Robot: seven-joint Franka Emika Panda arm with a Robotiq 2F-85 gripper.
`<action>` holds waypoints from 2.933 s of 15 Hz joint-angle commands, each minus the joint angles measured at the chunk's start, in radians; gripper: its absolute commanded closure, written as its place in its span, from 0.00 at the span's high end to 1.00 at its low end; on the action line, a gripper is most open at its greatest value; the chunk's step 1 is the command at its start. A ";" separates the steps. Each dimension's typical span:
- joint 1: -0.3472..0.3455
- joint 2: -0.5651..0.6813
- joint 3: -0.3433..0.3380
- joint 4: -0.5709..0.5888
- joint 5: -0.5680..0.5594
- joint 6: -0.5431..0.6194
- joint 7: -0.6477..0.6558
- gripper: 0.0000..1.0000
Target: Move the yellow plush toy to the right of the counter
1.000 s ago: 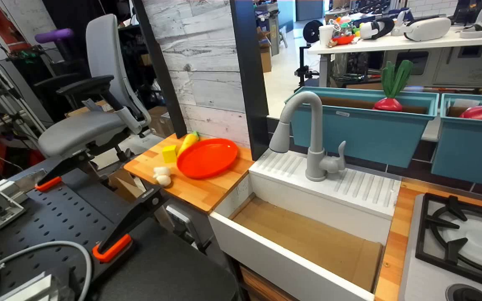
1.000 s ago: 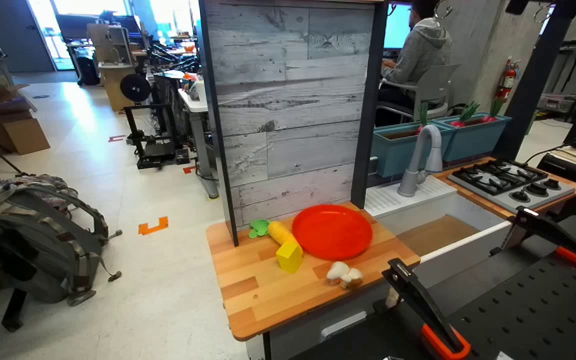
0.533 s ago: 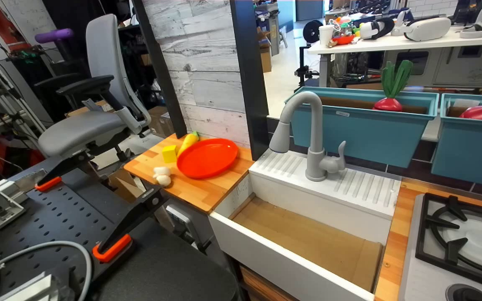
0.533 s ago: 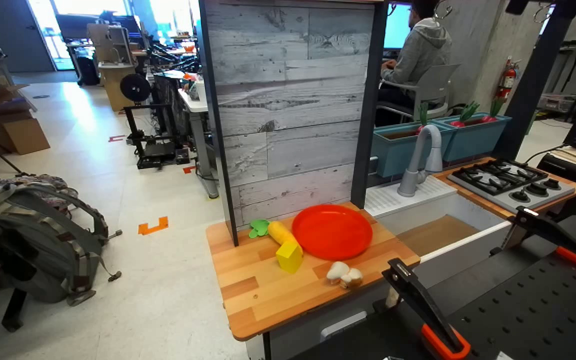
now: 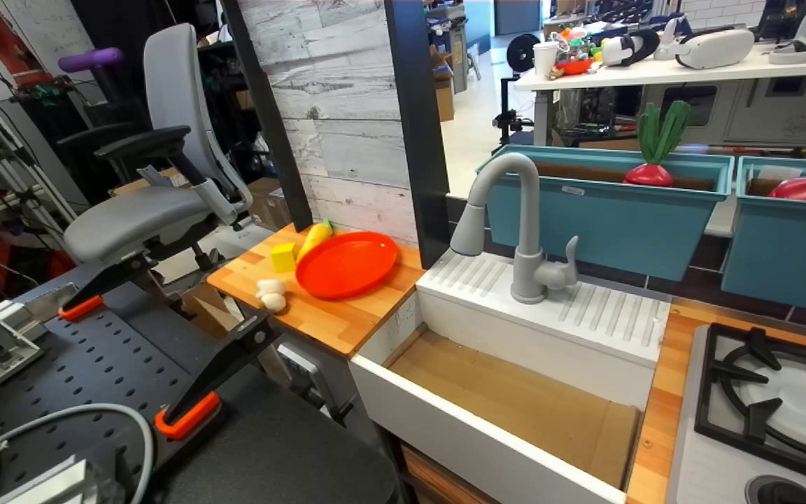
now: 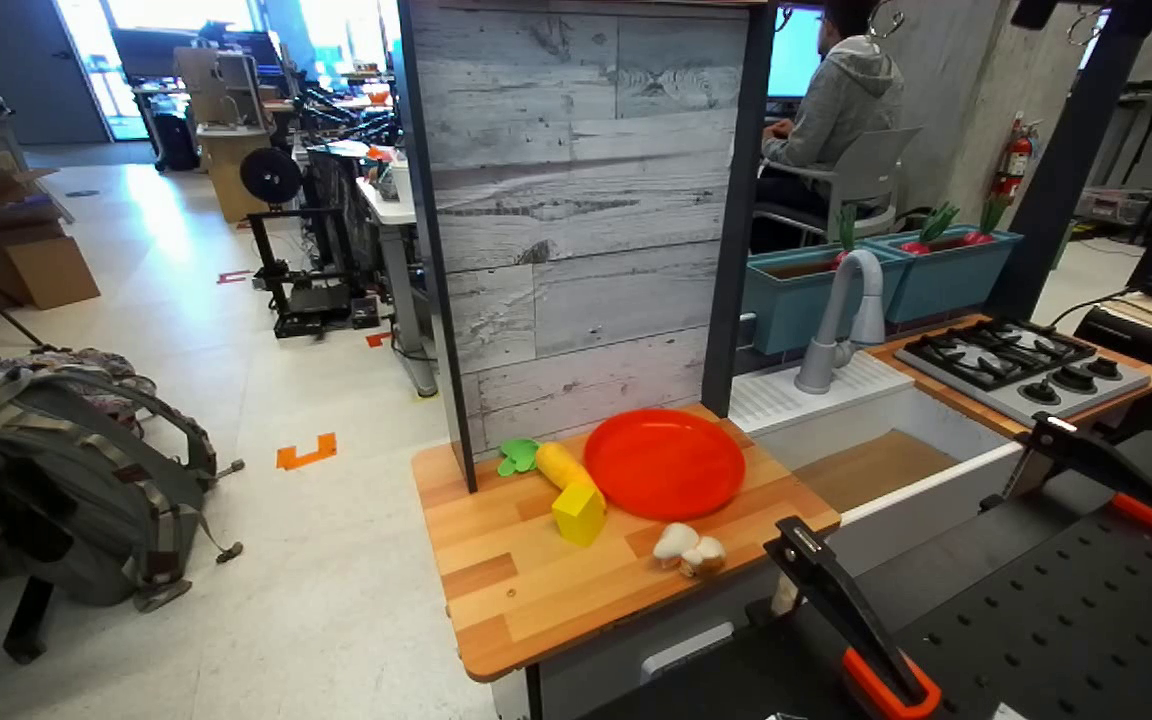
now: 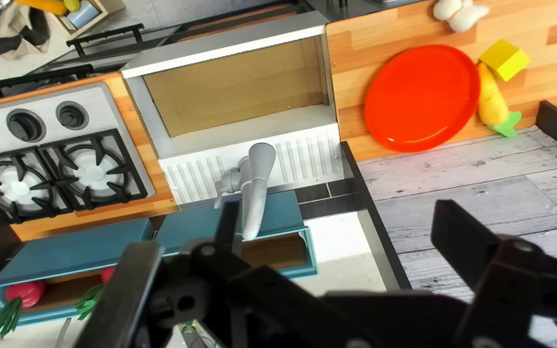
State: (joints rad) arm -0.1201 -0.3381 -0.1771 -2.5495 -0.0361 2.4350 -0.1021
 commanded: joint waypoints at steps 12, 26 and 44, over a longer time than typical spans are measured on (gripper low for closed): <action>-0.007 0.000 0.007 0.001 0.004 -0.002 -0.003 1.00; -0.007 0.000 0.007 0.001 0.004 -0.002 -0.003 1.00; 0.065 0.231 0.100 -0.047 0.021 0.153 0.073 1.00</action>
State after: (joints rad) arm -0.0888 -0.2230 -0.1191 -2.5984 -0.0315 2.5021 -0.0630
